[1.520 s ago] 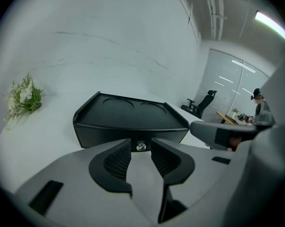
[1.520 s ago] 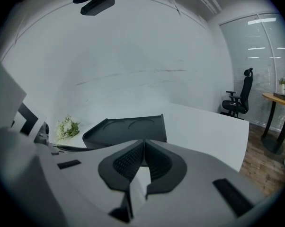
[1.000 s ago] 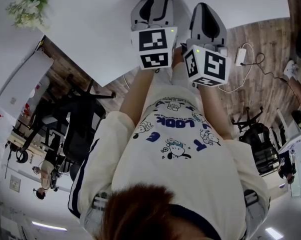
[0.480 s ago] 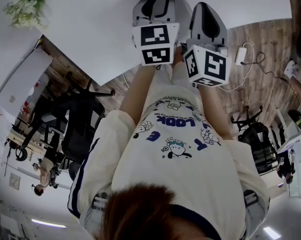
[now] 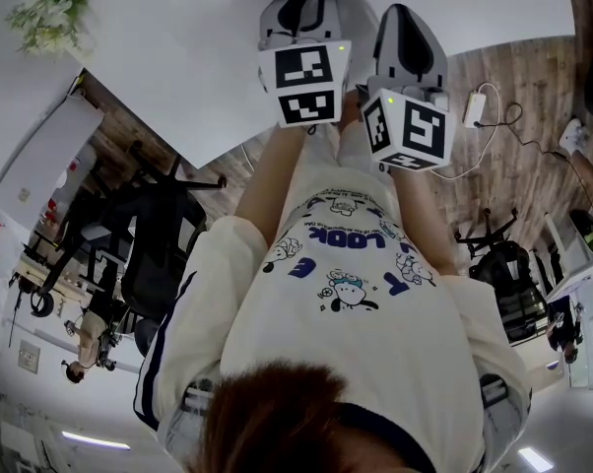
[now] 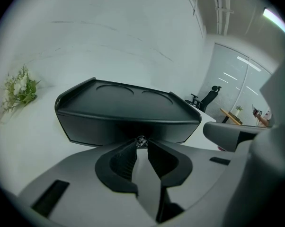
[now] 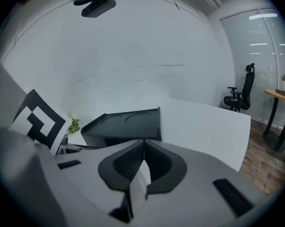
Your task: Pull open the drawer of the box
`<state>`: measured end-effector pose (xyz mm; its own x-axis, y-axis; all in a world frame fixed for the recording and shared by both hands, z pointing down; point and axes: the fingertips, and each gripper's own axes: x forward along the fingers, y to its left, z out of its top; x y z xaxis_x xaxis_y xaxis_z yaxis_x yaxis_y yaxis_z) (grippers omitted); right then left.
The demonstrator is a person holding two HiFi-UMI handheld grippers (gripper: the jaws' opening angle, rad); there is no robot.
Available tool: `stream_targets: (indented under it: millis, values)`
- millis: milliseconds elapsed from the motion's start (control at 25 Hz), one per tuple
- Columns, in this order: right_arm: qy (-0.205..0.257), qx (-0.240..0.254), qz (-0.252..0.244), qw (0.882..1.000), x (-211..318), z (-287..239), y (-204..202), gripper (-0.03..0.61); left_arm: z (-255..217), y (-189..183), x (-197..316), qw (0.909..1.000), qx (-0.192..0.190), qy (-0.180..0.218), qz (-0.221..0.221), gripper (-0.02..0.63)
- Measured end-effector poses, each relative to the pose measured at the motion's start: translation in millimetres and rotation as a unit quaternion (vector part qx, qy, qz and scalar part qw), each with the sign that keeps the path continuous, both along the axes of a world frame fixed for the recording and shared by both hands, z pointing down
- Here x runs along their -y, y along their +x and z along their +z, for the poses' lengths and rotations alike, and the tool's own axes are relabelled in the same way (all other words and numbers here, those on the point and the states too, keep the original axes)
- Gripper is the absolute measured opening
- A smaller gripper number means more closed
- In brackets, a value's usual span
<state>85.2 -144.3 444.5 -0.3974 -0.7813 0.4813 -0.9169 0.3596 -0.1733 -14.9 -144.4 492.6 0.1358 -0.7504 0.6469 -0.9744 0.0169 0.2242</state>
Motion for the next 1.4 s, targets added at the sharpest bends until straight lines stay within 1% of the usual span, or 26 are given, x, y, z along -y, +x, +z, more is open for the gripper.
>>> stream_targets:
  millis: [600, 920, 1400]
  values:
    - [0.009, 0.003, 0.002, 1.0, -4, -7, 2, 0.031, 3, -2, -5, 1.0, 0.009, -0.001, 0.0, 0.077]
    - [0.013, 0.004, 0.001, 1.0, -7, -12, 1, 0.031, 2, 2, -22, 1.0, 0.005, -0.007, 0.002, 0.077]
    - [0.021, 0.008, -0.01, 1.0, -16, -20, -12, 0.031, 3, 7, -44, 0.9999, -0.002, -0.012, 0.007, 0.077]
